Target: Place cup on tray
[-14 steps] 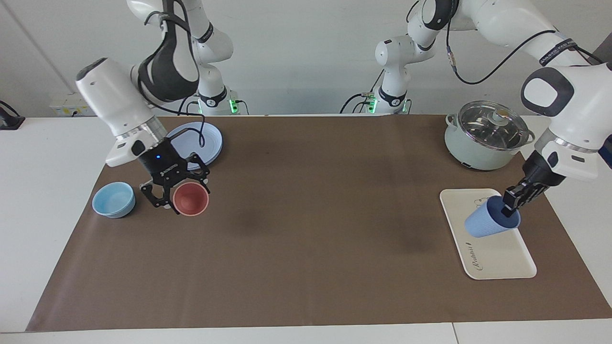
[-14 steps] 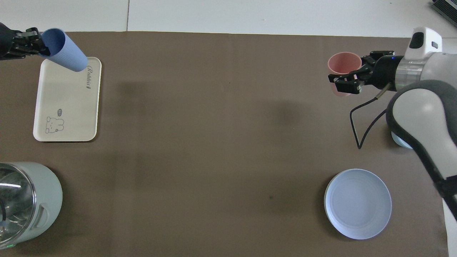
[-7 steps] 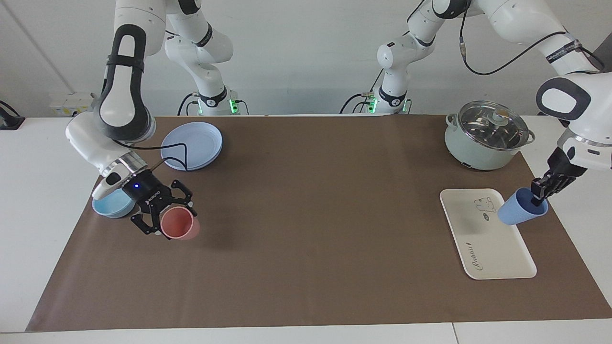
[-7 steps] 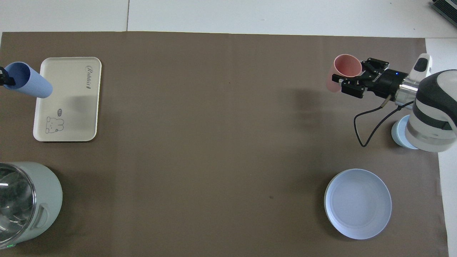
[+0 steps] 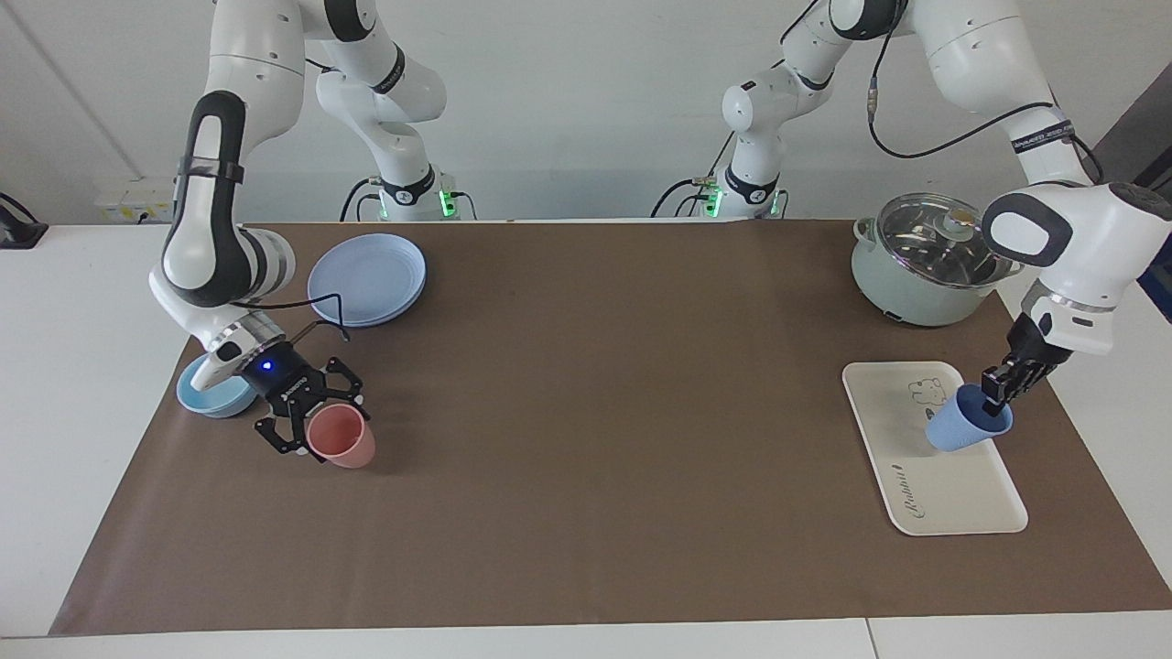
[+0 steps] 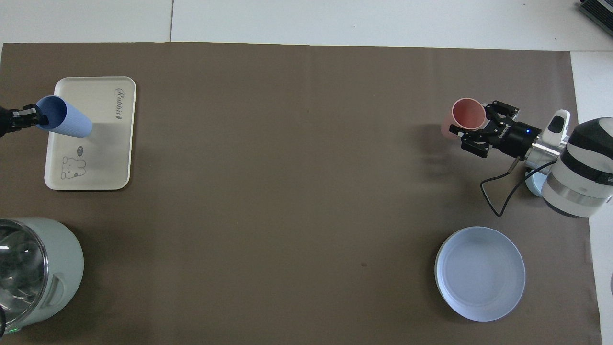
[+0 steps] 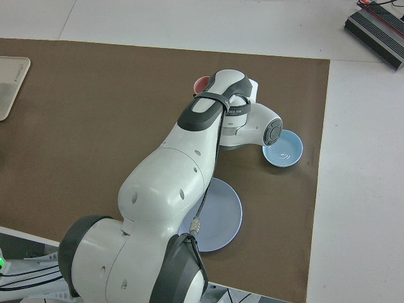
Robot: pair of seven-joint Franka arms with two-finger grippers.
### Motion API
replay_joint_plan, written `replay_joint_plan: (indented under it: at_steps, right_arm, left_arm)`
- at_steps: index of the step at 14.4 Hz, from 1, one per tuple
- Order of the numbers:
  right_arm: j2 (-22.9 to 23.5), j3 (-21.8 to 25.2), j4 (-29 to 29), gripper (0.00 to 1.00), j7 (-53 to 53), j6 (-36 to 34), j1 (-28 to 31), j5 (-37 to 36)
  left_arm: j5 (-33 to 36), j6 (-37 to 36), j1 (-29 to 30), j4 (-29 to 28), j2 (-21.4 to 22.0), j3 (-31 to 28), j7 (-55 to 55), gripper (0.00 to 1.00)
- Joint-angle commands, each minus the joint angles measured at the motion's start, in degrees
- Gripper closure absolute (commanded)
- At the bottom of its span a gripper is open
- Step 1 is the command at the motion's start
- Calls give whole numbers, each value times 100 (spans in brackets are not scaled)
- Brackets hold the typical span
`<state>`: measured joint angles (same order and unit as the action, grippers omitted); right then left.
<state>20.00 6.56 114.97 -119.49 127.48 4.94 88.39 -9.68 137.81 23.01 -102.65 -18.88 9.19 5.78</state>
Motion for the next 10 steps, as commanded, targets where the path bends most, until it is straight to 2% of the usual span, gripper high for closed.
replay_joint_plan:
  at_steps: [1,2,3,4,5,7,8,9,10]
  right_arm:
    - [65,-76,77,100,-443,-171,165,257]
    - [65,-76,86,100,-478,-162,139,310]
    - [65,-76,104,100,-522,-145,121,346]
    - [65,-76,156,100,-627,-144,130,381]
    - [57,-76,209,100,-698,-136,121,442]
    - [48,-76,227,100,-725,-109,121,451]
    - [48,-76,271,78,-725,-101,121,451]
    - [30,-76,349,65,-742,-100,121,451]
    - [22,-67,350,46,-742,-100,121,460]
  left_arm:
    - [-113,299,29,-202,34,21,99,100]
    - [-113,282,11,-185,25,21,99,60]
    - [-104,273,-33,-133,16,21,99,27]
    - [-104,238,-50,-54,-1,21,99,11]
    - [-104,203,-59,-1,-10,12,90,2]
    - [-95,-33,-68,235,-45,12,64,0]
    - [-86,-296,-120,463,-63,12,37,0]
    - [-34,-629,-208,753,-132,4,20,0]
    - [-34,-1015,-270,1034,-168,-5,-15,0]
